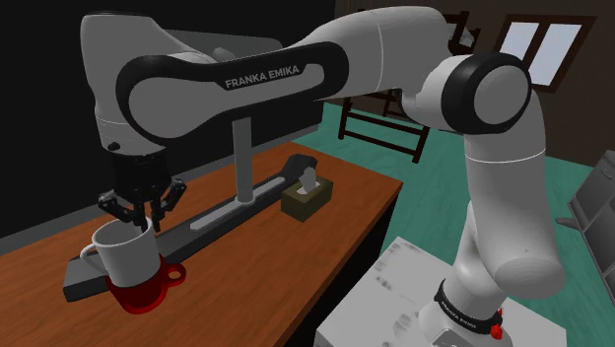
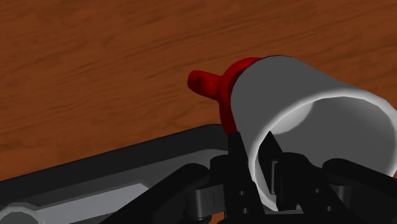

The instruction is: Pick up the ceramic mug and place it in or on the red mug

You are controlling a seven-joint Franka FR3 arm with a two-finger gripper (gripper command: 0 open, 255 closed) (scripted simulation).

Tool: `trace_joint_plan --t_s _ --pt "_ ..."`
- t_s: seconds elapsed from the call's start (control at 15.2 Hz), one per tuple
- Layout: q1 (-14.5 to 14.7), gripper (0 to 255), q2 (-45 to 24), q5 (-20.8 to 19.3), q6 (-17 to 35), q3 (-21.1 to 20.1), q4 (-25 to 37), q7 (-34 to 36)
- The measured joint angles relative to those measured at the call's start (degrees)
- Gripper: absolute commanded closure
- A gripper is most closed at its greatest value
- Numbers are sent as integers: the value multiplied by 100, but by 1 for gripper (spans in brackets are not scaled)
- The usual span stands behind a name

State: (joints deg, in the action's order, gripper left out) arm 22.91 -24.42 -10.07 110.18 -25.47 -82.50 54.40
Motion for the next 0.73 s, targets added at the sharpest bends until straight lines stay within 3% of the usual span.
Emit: trace_joint_plan --t_s 0.2,0.26,0.73 --pt "-1 255 1 -1 5 0 -2 0" --pt "-2 0 4 0 9 0 -7 1" --pt "2 0 20 13 -67 -7 39 -2"
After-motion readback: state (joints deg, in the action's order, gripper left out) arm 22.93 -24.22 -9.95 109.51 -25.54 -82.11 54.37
